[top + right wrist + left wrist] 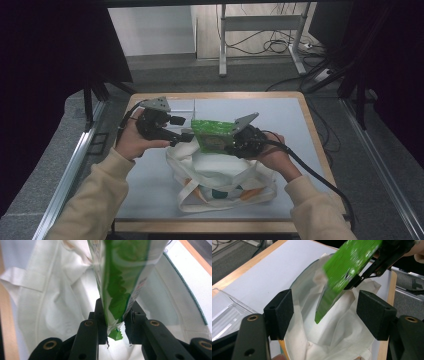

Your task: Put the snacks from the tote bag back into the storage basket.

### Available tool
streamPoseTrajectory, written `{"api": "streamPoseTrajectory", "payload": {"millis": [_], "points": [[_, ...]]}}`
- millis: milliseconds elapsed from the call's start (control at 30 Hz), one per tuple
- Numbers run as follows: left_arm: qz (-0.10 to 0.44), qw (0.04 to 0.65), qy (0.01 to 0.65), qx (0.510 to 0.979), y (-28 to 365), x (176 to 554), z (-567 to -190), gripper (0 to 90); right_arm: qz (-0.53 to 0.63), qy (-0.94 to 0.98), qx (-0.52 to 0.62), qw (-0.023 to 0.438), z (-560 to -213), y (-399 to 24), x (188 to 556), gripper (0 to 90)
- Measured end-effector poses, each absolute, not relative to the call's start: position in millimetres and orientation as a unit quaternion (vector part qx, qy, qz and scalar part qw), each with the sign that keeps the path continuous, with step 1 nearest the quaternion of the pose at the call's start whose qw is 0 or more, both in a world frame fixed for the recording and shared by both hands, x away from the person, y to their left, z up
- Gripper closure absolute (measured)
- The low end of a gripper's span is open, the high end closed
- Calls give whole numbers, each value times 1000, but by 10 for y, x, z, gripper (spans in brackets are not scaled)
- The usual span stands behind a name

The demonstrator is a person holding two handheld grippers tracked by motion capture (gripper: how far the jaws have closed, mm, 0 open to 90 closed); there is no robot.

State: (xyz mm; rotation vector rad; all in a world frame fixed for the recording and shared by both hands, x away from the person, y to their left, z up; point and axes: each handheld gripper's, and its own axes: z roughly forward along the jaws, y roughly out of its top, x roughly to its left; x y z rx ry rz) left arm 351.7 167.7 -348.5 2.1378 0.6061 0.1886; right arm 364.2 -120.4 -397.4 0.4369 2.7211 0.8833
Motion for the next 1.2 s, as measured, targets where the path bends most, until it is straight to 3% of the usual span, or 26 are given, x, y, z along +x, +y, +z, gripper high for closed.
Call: {"api": "streamPoseTrajectory", "payload": {"millis": [367, 500, 667, 967, 1200], "points": [[57, 411, 200, 887, 1476, 3586, -3538, 322, 276, 946, 118, 118, -4060, -1075, 3655, 729], [47, 399, 183, 897, 1377, 3594, -3632, 405, 276, 948, 109, 115, -4071, -1061, 3640, 729], [49, 379, 167, 909, 1304, 3571, -3678, 606, 280, 948, 100, 111, -4068, -1064, 3621, 728], [56, 372, 152, 914, 1324, 3551, -3687, 700, 280, 949, 100, 102, -4082, -1063, 3604, 708], [47, 382, 159, 909, 1385, 3564, -3708, 735, 303, 942, 116, 86, -4096, -1084, 3598, 642]]}}
